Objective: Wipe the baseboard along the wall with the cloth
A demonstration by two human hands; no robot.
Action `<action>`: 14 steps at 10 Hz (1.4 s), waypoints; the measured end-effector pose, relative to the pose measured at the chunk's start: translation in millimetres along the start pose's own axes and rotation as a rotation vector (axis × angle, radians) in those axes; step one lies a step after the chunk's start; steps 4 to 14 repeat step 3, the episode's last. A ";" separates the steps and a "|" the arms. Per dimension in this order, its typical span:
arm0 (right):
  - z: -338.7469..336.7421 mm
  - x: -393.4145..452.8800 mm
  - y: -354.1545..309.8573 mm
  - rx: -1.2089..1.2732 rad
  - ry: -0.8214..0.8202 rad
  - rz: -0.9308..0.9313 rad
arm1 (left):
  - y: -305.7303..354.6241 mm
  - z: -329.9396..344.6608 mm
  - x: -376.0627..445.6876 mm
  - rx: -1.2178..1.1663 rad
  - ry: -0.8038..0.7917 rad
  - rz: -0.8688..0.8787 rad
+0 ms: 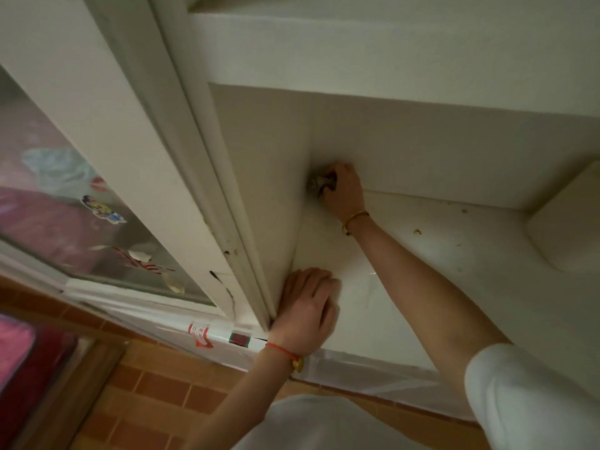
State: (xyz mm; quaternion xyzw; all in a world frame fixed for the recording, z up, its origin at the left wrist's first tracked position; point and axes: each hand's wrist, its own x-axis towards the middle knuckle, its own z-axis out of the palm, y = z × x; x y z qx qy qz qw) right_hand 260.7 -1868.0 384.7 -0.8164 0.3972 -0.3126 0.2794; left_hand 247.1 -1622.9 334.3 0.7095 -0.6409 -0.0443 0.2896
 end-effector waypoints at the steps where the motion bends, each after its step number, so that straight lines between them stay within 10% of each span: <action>1: 7.4 2.0 6.2 -0.022 -0.030 -0.019 | -0.9 1.4 0.8 -0.007 0.003 -0.008; 14: -12.0 -8.6 2.3 0.000 0.002 -0.076 | 1.0 0.4 0.7 -0.006 0.040 0.028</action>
